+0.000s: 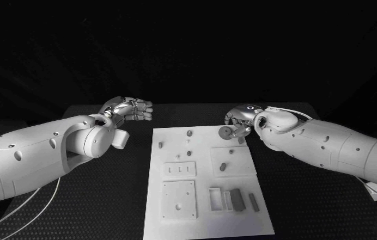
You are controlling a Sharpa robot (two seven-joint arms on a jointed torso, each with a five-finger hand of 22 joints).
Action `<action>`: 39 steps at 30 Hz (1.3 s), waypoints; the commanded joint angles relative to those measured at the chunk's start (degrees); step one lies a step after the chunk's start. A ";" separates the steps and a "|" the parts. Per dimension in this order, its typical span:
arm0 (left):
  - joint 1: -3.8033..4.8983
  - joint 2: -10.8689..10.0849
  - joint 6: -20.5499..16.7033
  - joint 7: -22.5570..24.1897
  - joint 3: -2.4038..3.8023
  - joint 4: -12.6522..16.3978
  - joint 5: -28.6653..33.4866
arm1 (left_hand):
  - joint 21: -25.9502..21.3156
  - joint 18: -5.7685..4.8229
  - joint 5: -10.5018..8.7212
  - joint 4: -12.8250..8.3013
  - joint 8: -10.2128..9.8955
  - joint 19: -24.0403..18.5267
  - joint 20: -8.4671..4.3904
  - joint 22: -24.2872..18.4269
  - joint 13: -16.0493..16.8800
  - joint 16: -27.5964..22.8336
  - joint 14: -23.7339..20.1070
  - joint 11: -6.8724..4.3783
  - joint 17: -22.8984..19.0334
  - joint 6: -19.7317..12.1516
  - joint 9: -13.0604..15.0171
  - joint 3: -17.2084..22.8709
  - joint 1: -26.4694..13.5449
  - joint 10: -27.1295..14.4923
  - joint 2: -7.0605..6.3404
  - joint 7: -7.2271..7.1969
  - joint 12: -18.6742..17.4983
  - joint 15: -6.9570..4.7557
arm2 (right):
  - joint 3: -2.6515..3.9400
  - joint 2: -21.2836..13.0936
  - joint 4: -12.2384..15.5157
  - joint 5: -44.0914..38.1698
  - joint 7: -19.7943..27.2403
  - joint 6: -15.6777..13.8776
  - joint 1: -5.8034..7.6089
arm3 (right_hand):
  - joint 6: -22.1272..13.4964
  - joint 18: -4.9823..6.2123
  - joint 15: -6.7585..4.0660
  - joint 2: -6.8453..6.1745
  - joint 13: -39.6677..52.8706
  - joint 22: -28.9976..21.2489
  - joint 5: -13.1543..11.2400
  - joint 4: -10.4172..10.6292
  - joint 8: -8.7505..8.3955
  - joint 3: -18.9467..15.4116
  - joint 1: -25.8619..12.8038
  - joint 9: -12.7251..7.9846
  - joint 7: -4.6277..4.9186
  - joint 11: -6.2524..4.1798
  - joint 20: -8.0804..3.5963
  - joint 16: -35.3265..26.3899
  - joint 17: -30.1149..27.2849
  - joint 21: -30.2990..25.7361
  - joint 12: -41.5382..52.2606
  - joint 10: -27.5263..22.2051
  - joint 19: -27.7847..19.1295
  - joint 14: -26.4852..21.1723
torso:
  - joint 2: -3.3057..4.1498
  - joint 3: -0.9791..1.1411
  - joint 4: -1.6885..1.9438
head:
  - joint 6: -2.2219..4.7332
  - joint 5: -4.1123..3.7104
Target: Assemble the parts on the task board
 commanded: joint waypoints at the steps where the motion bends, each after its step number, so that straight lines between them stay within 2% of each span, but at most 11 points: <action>1: 0.07 0.19 1.01 0.43 0.04 -0.07 -0.31 | -0.27 0.93 0.20 -0.11 -0.37 -0.08 0.28 0.10 0.07 -0.29 0.20 0.06 0.07 0.18 -0.10 -0.23 -0.27 0.16 -0.41 0.32 -0.30 0.28 | 0.02 0.20 -0.36 1.36 1.78 1.43 -0.10 | 0.19 0.00 -0.04 0.10 0.19 1.33 0.04 0.14 -0.19 0.37 -0.50 0.16 0.46 -0.05 -0.39 0.62 0.09 0.62 0.81 -0.58 0.02 -0.52 | -0.04 -0.15 0.17 | -0.27 -0.05; 8: 0.08 -0.06 0.99 0.42 0.04 0.05 -0.38 | -0.29 0.93 0.20 -0.11 -0.40 -0.08 0.29 0.11 0.08 -0.33 0.21 0.07 0.11 0.16 -0.11 -0.24 -0.28 0.16 -0.42 0.33 -0.34 0.29 | 0.02 0.59 -1.24 1.38 2.17 2.24 -0.49 | 1.10 0.00 -0.09 0.73 0.27 1.33 0.04 0.37 0.32 0.57 -0.55 0.41 0.39 -0.12 -0.51 1.31 0.14 1.16 1.64 -0.67 0.04 -0.59 | -0.02 -0.17 -0.02 | -0.55 0.04; 11: 0.08 -0.07 1.00 0.41 0.04 0.06 -0.40 | -0.29 0.93 0.20 -0.10 -0.41 -0.08 0.29 0.11 0.08 -0.34 0.21 0.07 0.13 0.16 -0.11 -0.24 -0.28 0.17 -0.42 0.33 -0.35 0.29 | 0.01 0.93 -1.76 1.41 2.40 2.57 -0.72 | 2.24 0.00 -0.09 1.46 0.24 1.32 0.04 0.58 0.89 0.73 -0.59 0.66 0.43 -0.09 -0.58 1.66 0.11 1.47 2.04 -0.72 0.01 -0.65 | 0.02 -0.13 -0.06 | -0.64 0.09; 19: 0.09 -0.11 1.12 0.33 0.05 0.14 -0.52 | -0.30 0.92 0.20 -0.07 -0.42 -0.08 0.30 0.12 0.09 -0.38 0.22 0.07 0.17 0.17 -0.11 -0.24 -0.31 0.18 -0.41 0.34 -0.39 0.29 | 0.00 1.47 -2.78 1.49 2.74 2.95 -1.21 | 4.63 0.00 -0.11 4.91 -0.17 1.27 0.04 -0.34 1.80 1.01 0.04 0.97 0.36 -0.15 -0.69 2.33 -0.21 2.18 2.82 -1.16 -0.52 -1.06 | -0.05 -0.07 0.04 | -0.99 0.08; 26: 0.08 0.17 1.09 0.26 0.05 -0.20 -0.59 | -0.32 0.92 0.19 -0.02 -0.44 -0.08 0.31 0.13 0.11 -0.43 0.22 0.08 0.22 0.17 -0.12 -0.26 -0.36 0.19 -0.40 0.35 -0.44 0.30 | -0.02 2.00 -3.52 1.79 2.77 3.19 -1.57 | 4.68 0.00 0.00 6.77 -0.59 1.20 0.04 -0.75 1.44 0.92 -0.42 0.72 0.53 0.01 -0.60 2.62 -0.50 2.48 3.14 -1.40 -0.79 -1.31 | 0.08 -0.06 -0.08 | -1.20 0.08; 30: 0.08 0.24 1.09 0.27 0.05 -0.19 -0.59 | -0.33 0.92 0.19 0.00 -0.45 -0.08 0.31 0.13 0.11 -0.46 0.22 0.09 0.25 0.17 -0.12 -0.27 -0.39 0.19 -0.40 0.35 -0.46 0.30 | -0.03 2.27 -3.57 2.00 2.54 3.19 -1.64 | 4.43 0.00 0.09 6.80 -0.77 1.17 0.04 -0.74 1.15 0.74 -0.92 0.56 0.66 0.12 -0.53 2.71 -0.63 2.55 3.22 -1.54 -0.91 -1.42 | 0.10 -0.08 -0.09 | -1.40 0.11; 35: 0.08 0.19 1.11 0.25 0.05 -0.15 -0.59 | -0.34 0.92 0.20 0.01 -0.46 -0.09 0.31 0.14 0.12 -0.48 0.22 0.09 0.27 0.16 -0.12 -0.27 -0.39 0.19 -0.39 0.35 -0.48 0.30 | -0.03 2.44 -3.34 2.00 2.25 3.26 -1.70 | 4.36 0.00 0.32 5.08 -1.10 1.11 0.04 -0.11 0.86 0.39 -2.28 0.34 0.92 0.37 -0.45 2.91 -0.85 2.68 3.44 -1.69 -0.95 -1.53 | -0.04 -0.08 0.00 | -1.65 0.01; 39: 0.08 0.11 1.11 0.22 0.05 -0.10 -0.59 | -0.35 0.92 0.20 0.00 -0.46 -0.10 0.31 0.14 0.12 -0.51 0.22 0.09 0.29 0.16 -0.12 -0.27 -0.38 0.19 -0.40 0.35 -0.50 0.30 | -0.04 2.58 -3.33 1.59 1.98 3.17 -1.78 | 4.58 0.00 0.41 4.32 -1.30 1.08 0.04 0.29 0.83 0.48 -2.72 0.28 1.00 0.45 -0.49 3.07 -0.99 2.77 3.63 -1.74 -0.91 -1.56 | -0.10 -0.13 0.03 | -1.77 -0.01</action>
